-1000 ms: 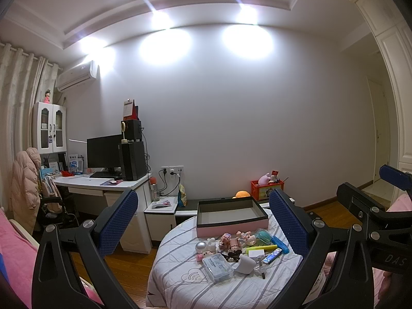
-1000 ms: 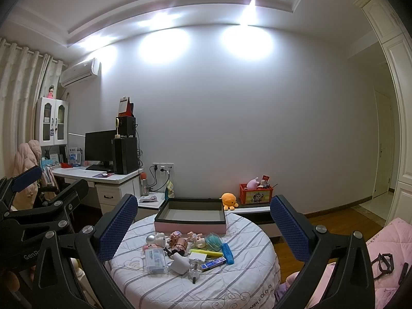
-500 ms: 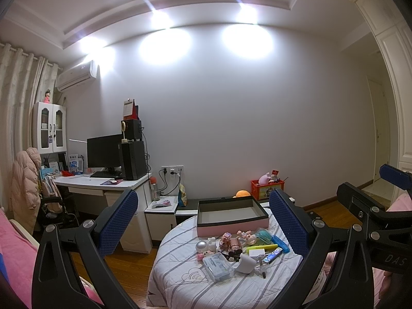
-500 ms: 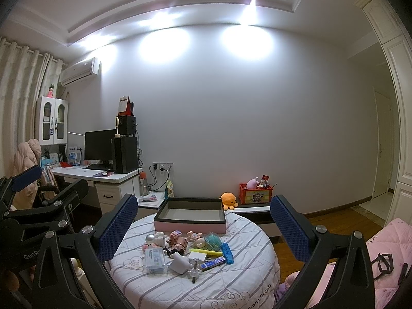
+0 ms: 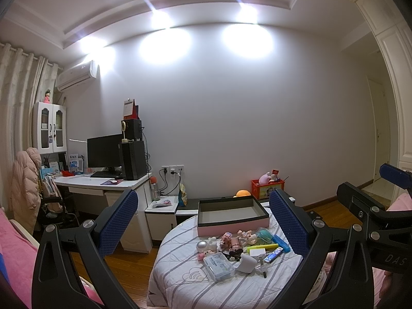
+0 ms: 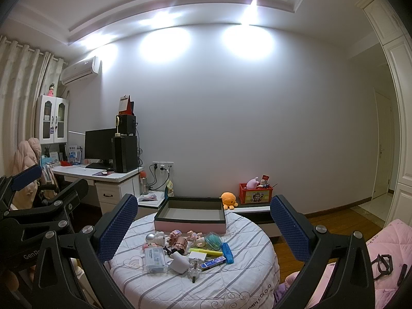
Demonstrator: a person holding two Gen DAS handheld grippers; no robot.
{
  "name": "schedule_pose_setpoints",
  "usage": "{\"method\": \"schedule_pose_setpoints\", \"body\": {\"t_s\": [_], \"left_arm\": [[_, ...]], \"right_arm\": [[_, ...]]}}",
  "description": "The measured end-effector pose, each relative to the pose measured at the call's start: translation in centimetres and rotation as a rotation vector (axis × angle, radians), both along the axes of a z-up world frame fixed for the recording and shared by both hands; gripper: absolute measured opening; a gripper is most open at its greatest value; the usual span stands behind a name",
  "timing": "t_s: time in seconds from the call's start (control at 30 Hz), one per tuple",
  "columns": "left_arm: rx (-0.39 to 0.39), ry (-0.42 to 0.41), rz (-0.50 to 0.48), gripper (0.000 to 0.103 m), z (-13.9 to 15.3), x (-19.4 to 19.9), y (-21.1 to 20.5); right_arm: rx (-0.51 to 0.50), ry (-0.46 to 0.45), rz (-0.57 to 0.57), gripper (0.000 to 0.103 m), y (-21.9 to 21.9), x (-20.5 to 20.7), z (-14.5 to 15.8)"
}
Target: Organize rigid objects
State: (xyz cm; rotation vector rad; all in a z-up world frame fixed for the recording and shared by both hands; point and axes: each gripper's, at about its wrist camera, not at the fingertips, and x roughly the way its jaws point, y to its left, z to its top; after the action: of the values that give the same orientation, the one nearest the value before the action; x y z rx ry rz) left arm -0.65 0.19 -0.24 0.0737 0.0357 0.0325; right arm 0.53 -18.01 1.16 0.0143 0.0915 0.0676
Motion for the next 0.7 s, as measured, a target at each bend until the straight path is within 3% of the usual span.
{"method": "schedule_pose_setpoints", "body": {"t_s": [0.7], "left_arm": [[-0.001, 0.004, -0.001, 0.103, 0.02, -0.06, 0.07]], "right_arm": [[-0.007, 0.002, -0.005, 0.103, 0.05, 0.18, -0.16]]}}
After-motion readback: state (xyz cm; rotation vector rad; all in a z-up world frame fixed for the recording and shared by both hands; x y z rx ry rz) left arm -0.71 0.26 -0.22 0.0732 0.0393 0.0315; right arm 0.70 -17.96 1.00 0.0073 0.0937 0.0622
